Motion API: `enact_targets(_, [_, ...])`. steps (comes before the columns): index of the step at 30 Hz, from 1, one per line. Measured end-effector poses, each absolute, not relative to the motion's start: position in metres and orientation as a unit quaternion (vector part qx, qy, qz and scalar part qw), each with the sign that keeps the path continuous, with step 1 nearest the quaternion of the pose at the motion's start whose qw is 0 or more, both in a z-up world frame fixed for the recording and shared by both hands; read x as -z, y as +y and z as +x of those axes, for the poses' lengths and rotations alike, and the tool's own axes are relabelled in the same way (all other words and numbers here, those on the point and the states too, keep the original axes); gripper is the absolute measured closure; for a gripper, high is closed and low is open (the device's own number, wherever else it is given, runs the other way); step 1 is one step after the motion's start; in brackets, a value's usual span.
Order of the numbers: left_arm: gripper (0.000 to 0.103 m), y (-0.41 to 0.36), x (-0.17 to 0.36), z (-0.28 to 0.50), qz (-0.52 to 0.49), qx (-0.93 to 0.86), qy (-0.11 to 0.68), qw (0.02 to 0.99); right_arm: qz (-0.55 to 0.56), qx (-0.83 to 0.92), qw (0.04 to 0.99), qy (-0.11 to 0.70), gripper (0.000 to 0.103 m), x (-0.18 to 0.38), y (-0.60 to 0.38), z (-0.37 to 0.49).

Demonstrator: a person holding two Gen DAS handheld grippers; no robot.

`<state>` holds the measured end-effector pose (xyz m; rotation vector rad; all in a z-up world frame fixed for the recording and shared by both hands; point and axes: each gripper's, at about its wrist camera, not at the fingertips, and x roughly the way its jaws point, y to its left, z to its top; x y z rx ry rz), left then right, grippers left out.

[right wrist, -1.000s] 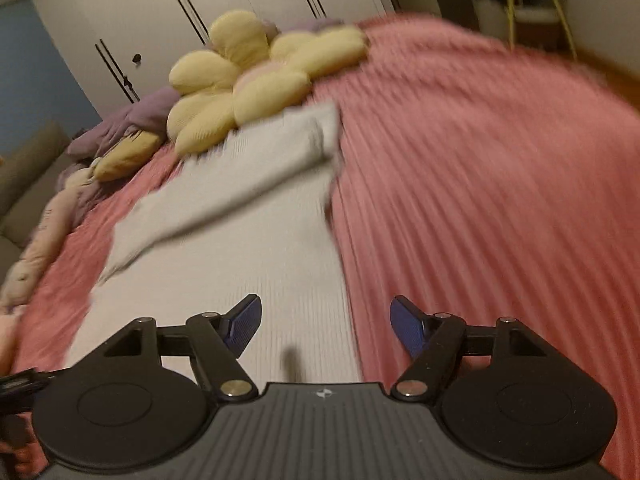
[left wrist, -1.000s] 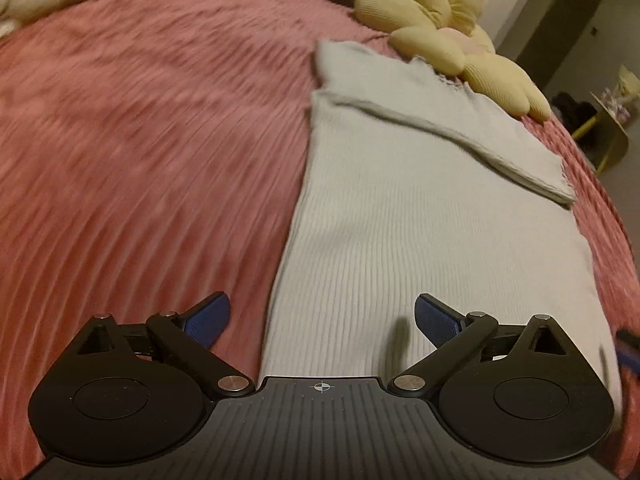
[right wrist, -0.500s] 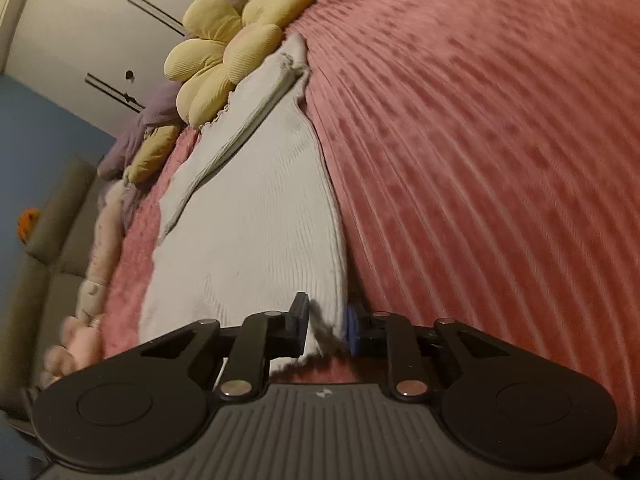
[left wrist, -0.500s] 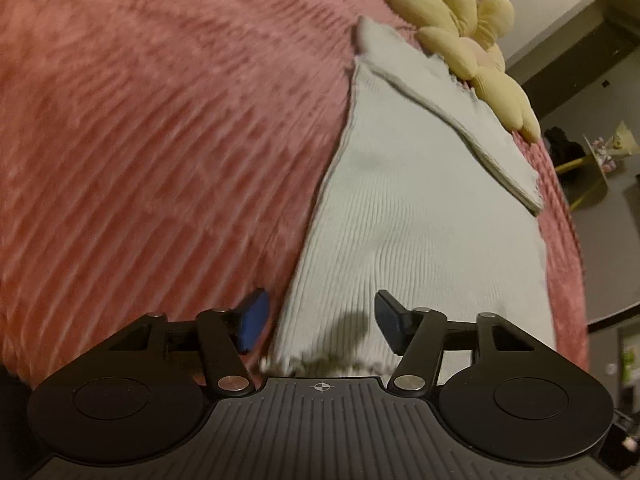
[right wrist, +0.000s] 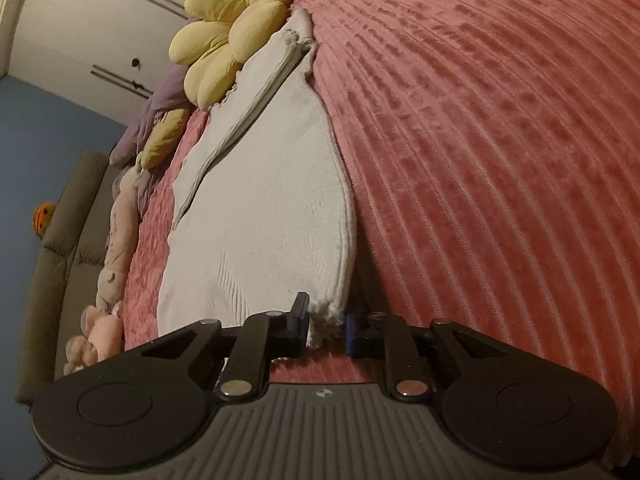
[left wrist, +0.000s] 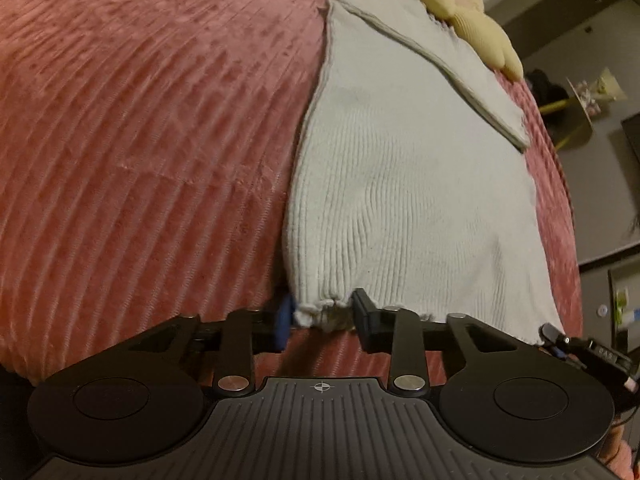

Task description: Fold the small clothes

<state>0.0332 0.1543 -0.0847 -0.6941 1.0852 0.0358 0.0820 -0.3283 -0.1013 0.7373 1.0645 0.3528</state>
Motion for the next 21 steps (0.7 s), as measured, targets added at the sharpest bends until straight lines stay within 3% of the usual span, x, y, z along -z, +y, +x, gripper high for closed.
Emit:
enact_targets(2, [0.082,0.158,0.086,0.035,-0.336,-0.009,0.507,0.793,0.334,-0.166,0.784,0.496,0.089,0.100,-0.327,0.084])
enact_targets(5, [0.086,0.162,0.082,0.036,-0.344,-0.002,0.504,0.792,0.347,-0.169,0.777,0.498,0.091,0.101,-0.329,0.087])
enact_targets(15, [0.089,0.171,0.009,0.087,-0.335,0.007,0.391,0.857,0.331,-0.180,0.818,0.434,0.093,0.055,-0.321,0.137])
enact_targets(21, [0.090,0.182,0.002,0.155,-0.307,-0.040,0.365,0.878,0.265,-0.165,0.867,0.387,0.093,0.029,-0.294,0.193])
